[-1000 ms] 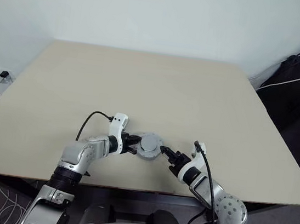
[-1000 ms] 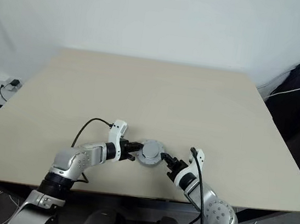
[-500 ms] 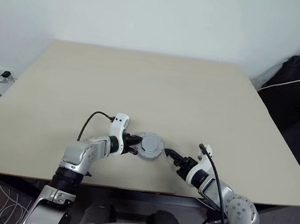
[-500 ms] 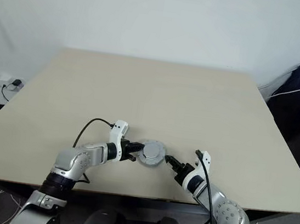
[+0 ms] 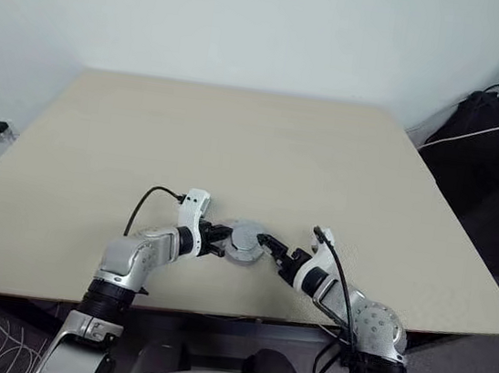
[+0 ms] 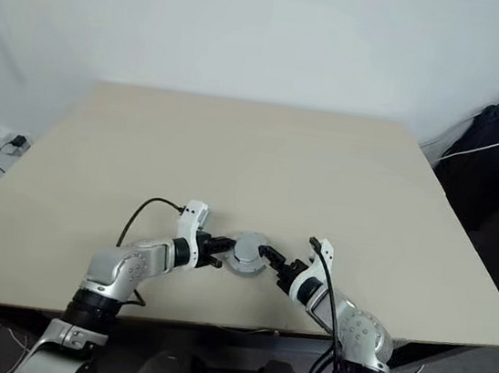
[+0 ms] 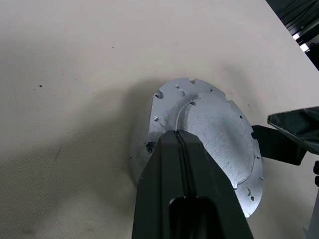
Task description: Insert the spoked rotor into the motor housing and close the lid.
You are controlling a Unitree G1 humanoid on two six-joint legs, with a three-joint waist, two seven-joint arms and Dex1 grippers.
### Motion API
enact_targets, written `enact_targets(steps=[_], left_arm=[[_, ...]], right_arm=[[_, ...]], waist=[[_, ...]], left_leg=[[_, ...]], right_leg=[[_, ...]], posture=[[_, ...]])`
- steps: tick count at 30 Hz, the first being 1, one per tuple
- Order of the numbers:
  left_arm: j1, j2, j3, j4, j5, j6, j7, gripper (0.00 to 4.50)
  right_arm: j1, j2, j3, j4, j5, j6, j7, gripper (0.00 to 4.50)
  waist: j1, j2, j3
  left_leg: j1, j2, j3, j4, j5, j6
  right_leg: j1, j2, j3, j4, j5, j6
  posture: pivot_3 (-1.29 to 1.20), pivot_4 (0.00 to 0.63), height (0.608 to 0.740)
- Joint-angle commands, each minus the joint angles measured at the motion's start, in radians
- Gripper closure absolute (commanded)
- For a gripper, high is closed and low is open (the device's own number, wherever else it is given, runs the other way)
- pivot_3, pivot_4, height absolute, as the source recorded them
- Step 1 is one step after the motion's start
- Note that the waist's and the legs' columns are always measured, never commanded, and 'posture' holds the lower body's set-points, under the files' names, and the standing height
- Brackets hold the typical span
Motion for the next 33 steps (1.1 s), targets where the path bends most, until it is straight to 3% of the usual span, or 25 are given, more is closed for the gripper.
enact_targets(steps=[1, 12, 18, 26, 33], left_arm=[[0.001, -0.004, 0.003, -0.031, -0.004, -0.005, -0.008, 4.5], [0.013, -0.005, 0.026, -0.039, -0.004, -0.011, -0.006, 4.5], [0.013, -0.005, 0.029, -0.035, -0.001, -0.014, -0.005, 4.5], [0.012, -0.007, 0.03, -0.032, 0.003, -0.018, -0.004, 4.5], [0.016, -0.009, 0.031, -0.034, 0.002, -0.018, -0.002, 4.5]], right_arm=[[-0.015, 0.058, 0.023, 0.044, 0.045, 0.084, -0.001, 0.04], [-0.037, 0.124, -0.057, 0.131, 0.043, 0.128, -0.075, 0.04], [-0.015, 0.126, -0.04, 0.071, 0.135, 0.188, -0.006, 0.04], [0.003, 0.125, -0.042, 0.068, 0.132, 0.208, -0.02, 0.04], [0.009, 0.133, -0.056, 0.061, 0.13, 0.207, -0.028, 2.25]], waist=[[-0.001, 0.0, 0.0], [-0.015, 0.001, -0.004], [-0.014, 0.002, -0.007], [-0.014, 0.003, -0.007], [-0.015, 0.003, -0.007]], left_leg=[[0.0, 0.0, 0.0, -0.001, 0.0, 0.0], [0.0, 0.0, 0.0, -0.006, 0.001, -0.001], [0.0, 0.0, 0.0, -0.007, 0.001, -0.001], [0.0, 0.0, 0.0, -0.011, 0.001, -0.002], [0.0, -0.001, 0.0, -0.011, 0.001, -0.002]], right_leg=[[0.0, 0.0, 0.0, 0.0, 0.0, 0.0], [-0.002, 0.0, 0.0, -0.001, -0.001, -0.003], [-0.002, -0.001, 0.0, -0.001, -0.001, -0.003], [-0.004, 0.0, 0.0, -0.002, -0.003, -0.005], [-0.004, 0.0, 0.0, -0.002, -0.003, -0.005]], posture=[[0.0, 0.0, 0.74], [0.0, 0.0, 0.74], [0.0, 0.0, 0.74], [0.0, 0.0, 0.74], [0.0, 0.0, 0.74]])
